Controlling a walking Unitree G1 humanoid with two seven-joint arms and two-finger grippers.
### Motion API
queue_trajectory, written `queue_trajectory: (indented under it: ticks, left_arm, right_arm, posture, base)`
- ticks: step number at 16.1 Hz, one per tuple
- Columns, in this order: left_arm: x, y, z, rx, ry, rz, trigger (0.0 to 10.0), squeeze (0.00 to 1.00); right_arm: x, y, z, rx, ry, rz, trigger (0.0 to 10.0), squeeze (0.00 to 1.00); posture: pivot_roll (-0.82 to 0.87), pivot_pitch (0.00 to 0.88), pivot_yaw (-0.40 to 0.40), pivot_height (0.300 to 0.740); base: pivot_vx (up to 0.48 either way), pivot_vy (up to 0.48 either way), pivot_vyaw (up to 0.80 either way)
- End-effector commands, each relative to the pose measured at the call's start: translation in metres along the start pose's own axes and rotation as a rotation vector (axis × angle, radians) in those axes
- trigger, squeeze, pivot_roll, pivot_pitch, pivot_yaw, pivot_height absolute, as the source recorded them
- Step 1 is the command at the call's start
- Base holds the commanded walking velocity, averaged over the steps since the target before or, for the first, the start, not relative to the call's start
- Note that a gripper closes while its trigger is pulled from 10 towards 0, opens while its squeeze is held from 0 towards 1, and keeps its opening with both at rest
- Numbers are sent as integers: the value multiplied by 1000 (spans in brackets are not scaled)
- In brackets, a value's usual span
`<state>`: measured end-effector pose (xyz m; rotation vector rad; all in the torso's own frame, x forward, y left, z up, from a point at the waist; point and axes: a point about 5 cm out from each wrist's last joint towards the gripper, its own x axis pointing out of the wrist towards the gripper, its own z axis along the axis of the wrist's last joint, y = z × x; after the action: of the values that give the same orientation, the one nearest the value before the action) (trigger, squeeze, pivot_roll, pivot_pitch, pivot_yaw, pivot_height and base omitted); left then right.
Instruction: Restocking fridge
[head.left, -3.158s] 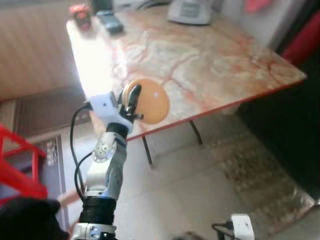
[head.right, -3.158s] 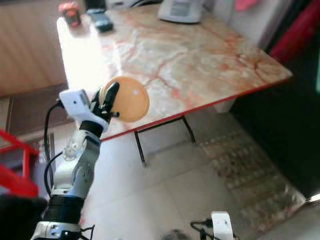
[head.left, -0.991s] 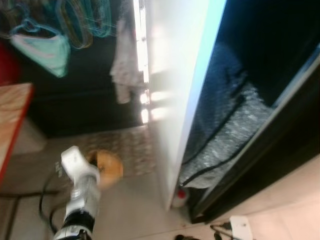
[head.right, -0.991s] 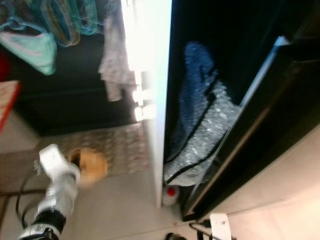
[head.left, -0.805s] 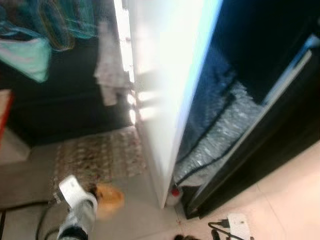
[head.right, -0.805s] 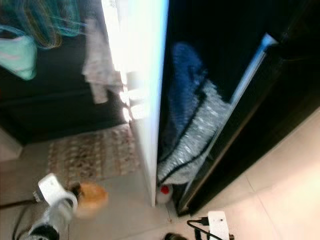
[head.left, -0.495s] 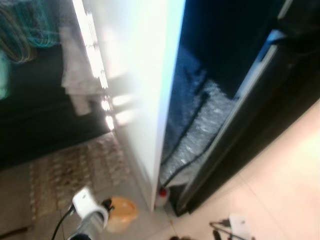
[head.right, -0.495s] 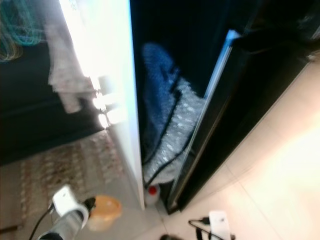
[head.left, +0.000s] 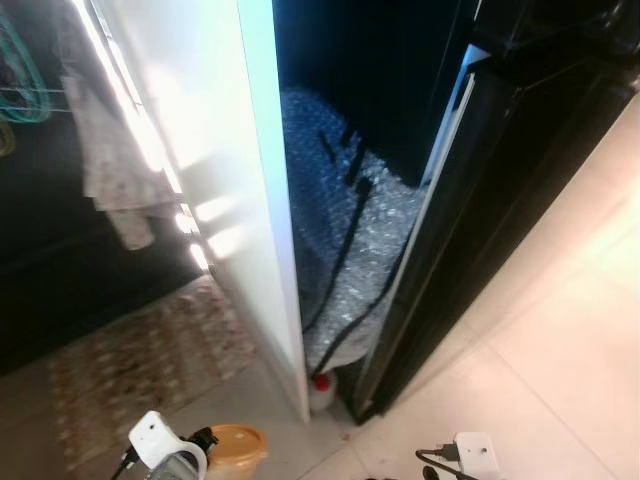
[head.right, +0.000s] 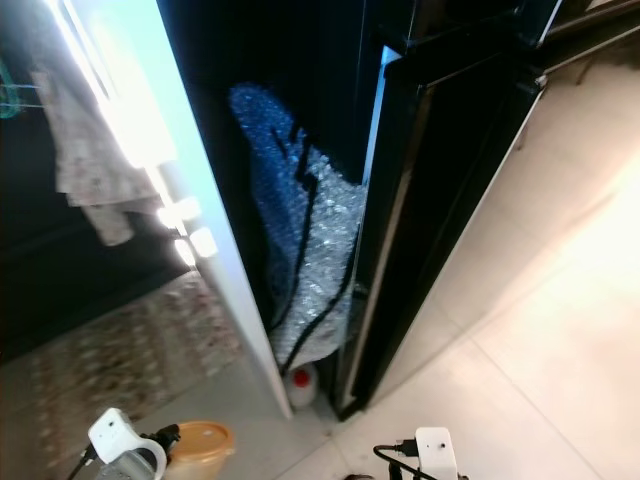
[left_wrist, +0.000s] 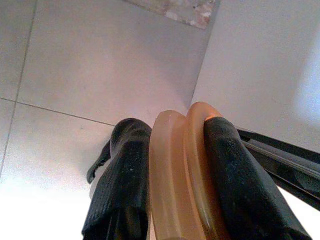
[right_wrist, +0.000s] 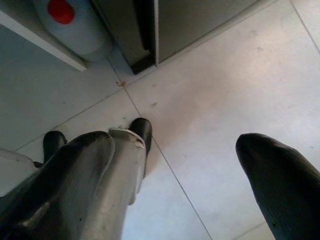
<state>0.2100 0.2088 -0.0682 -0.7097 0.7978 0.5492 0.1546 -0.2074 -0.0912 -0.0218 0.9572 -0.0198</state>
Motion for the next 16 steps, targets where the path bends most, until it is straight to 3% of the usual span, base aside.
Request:
queue_trajectory:
  ticks: [1, 6, 13, 16]
  left_arm:
    - [-1, 4, -6, -9, 15, 20, 10000, 0]
    - [0, 6, 1, 42, 7, 11, 10000, 0]
    - [-2, 13, -8, 14, 15, 39, 10000, 0]
    - [-2, 14, -8, 4, 11, 43, 10000, 0]
  right_arm:
    - [-2, -2, -7, 2, 23, -5, 10000, 0]
    - [-2, -3, -6, 17, 10, -16, 10000, 0]
    - [-2, -3, -5, 8, 11, -8, 10000, 0]
    - [-2, -3, -5, 4, 8, -6, 10000, 0]
  posture:
    - [-62, 131, 49, 740]
    - [-65, 144, 44, 740]
    - [-62, 158, 35, 740]
    - [-60, 161, 36, 740]
  base:
    - [0, 0, 0]
    - [0, 0, 0]
    - [0, 0, -704]
    - [0, 0, 0]
